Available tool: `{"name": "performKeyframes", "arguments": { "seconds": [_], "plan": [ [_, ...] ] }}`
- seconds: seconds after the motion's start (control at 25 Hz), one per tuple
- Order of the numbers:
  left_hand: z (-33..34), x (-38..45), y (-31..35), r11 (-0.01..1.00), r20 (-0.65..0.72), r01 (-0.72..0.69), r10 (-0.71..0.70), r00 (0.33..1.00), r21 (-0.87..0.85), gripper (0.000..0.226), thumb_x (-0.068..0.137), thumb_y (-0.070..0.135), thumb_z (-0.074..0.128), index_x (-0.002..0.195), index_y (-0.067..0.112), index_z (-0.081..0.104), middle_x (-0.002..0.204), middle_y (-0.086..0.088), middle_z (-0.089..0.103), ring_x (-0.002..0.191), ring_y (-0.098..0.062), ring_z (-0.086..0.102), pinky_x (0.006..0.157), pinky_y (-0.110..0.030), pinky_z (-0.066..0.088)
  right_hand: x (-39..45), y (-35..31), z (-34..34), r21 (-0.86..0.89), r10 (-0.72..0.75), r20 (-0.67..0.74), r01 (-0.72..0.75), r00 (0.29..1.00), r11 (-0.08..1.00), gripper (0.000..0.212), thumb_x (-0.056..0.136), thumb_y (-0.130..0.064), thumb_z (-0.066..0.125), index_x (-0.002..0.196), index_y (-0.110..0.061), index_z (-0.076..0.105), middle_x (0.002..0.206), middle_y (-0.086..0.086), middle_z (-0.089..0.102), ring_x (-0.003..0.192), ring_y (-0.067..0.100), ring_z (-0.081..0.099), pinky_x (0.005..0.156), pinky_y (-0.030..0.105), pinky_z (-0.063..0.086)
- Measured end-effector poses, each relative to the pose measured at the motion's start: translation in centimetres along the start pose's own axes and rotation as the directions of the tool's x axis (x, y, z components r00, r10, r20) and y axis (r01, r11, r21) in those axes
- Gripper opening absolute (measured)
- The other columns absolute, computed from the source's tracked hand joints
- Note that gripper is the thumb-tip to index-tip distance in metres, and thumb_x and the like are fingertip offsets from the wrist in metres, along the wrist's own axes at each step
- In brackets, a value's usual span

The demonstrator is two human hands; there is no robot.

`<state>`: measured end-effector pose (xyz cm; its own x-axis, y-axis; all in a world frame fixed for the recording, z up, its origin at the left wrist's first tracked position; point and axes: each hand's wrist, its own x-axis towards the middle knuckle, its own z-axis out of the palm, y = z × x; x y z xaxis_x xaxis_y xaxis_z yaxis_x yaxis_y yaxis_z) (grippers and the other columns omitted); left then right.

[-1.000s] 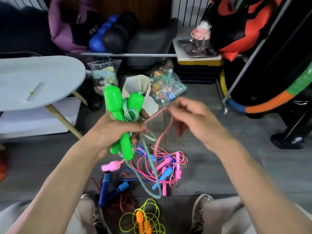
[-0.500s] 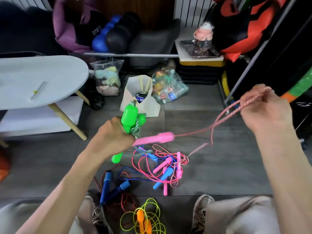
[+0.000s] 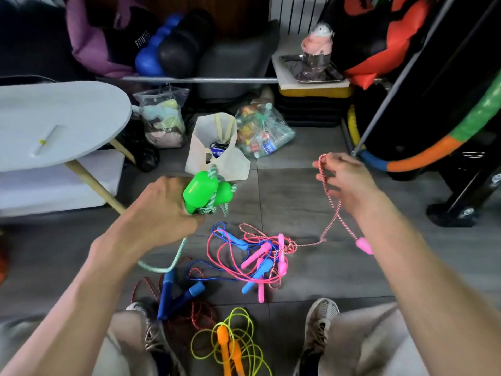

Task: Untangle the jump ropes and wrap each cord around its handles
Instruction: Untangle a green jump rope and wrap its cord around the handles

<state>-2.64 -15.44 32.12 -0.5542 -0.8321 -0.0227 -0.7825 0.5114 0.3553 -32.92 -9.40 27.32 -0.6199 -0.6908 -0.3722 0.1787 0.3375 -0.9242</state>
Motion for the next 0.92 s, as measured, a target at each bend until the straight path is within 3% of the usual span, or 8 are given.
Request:
{"name": "performKeyframes", "arguments": {
  "seconds": [0.16, 0.28, 0.32, 0.44, 0.6, 0.76, 0.84, 0.92],
  "plan": [
    [0.2, -0.9, 0.9, 0.979, 0.087, -0.205, 0.206, 0.975, -0.021, 0.017, 0.07, 0.019, 0.075, 0.072, 0.03, 0.062, 0.083, -0.004, 0.072, 0.085, -0.029, 0.064, 0.062, -0.026, 0.035, -0.7, 4.1, 1.5, -0.219, -0.003, 0.034, 0.011, 0.999, 0.976, 0.025, 0.092, -0.023, 0.063, 0.068, -0.02, 0.056, 0.06, -0.012, 0.053, 0.06, 0.007, 0.045, 0.052, 0.015, 0.038],
    [1.3, -0.9, 0.9, 0.944, 0.137, -0.33, 0.328, 0.935, -0.009, 0.044, 0.07, 0.021, 0.072, 0.112, 0.033, 0.065, 0.104, 0.003, 0.073, 0.101, -0.022, 0.063, 0.074, -0.026, 0.041, -2.7, 6.2, 1.4, -0.14, 0.111, 0.225, -0.081, 0.968, 0.987, 0.012, 0.092, -0.01, 0.062, 0.093, -0.022, 0.061, 0.085, -0.004, 0.058, 0.085, 0.014, 0.056, 0.072, 0.024, 0.049],
    [1.6, -0.9, 1.1, 0.937, 0.123, -0.349, 0.348, 0.929, -0.014, 0.048, 0.071, 0.023, 0.072, 0.116, 0.034, 0.062, 0.109, 0.005, 0.071, 0.104, -0.02, 0.062, 0.075, -0.025, 0.039, -3.8, 6.7, 1.3, -0.125, 0.133, 0.266, -0.103, 0.955, 0.987, 0.021, 0.092, -0.008, 0.061, 0.108, -0.021, 0.059, 0.1, -0.001, 0.06, 0.092, 0.017, 0.057, 0.077, 0.028, 0.05],
    [3.0, -1.1, 1.7, 0.919, 0.129, -0.391, 0.394, 0.91, -0.045, 0.047, 0.069, 0.023, 0.073, 0.114, 0.032, 0.061, 0.107, 0.004, 0.07, 0.101, -0.021, 0.062, 0.074, -0.024, 0.04, -8.7, 6.8, 0.7, -0.248, 0.158, 0.275, -0.089, 0.948, 0.965, 0.047, 0.089, -0.002, 0.062, 0.13, -0.024, 0.051, 0.127, 0.002, 0.059, 0.097, 0.019, 0.06, 0.078, 0.033, 0.052],
    [5.2, -2.8, 3.3, 0.88, 0.292, -0.466, 0.472, 0.832, -0.093, 0.037, 0.068, 0.023, 0.076, 0.104, 0.024, 0.065, 0.1, 0.0, 0.07, 0.094, -0.022, 0.062, 0.071, -0.029, 0.044, -16.1, 6.5, -1.6, -0.481, 0.152, 0.421, 0.078, 0.894, 0.873, 0.036, 0.091, 0.0, 0.058, 0.117, -0.025, 0.06, 0.112, -0.006, 0.07, 0.098, 0.015, 0.066, 0.089, 0.036, 0.051],
    [9.8, -4.3, 5.1, 0.859, 0.257, -0.474, 0.51, 0.821, -0.192, 0.038, 0.072, 0.025, 0.076, 0.109, 0.023, 0.066, 0.104, 0.0, 0.07, 0.097, -0.018, 0.06, 0.076, -0.024, 0.039, -18.4, 7.1, -6.5, -0.678, 0.083, 0.492, 0.322, 0.867, 0.661, 0.03, 0.089, -0.031, 0.061, 0.118, -0.035, 0.057, 0.113, -0.021, 0.065, 0.086, 0.003, 0.063, 0.073, 0.021, 0.047],
    [13.7, -5.2, 6.5, 0.853, 0.273, -0.382, 0.485, 0.831, -0.356, 0.036, 0.074, 0.025, 0.077, 0.109, 0.02, 0.068, 0.101, -0.001, 0.071, 0.089, -0.012, 0.059, 0.071, -0.017, 0.036, -17.7, 8.1, -8.3, -0.689, 0.099, 0.479, 0.304, 0.872, 0.658, 0.024, 0.094, -0.028, 0.061, 0.116, -0.038, 0.057, 0.1, -0.026, 0.066, 0.076, -0.001, 0.06, 0.071, 0.017, 0.044],
    [17.9, -6.4, 7.8, 0.825, 0.366, -0.279, 0.487, 0.793, -0.493, 0.032, 0.074, 0.022, 0.079, 0.104, 0.018, 0.069, 0.096, -0.002, 0.073, 0.08, -0.006, 0.06, 0.067, -0.015, 0.039, -16.7, 9.8, -9.7, -0.699, 0.045, 0.448, 0.318, 0.893, 0.641, 0.026, 0.095, -0.026, 0.059, 0.115, -0.043, 0.055, 0.106, -0.019, 0.067, 0.083, -0.001, 0.061, 0.077, 0.019, 0.045]
  ]
}}
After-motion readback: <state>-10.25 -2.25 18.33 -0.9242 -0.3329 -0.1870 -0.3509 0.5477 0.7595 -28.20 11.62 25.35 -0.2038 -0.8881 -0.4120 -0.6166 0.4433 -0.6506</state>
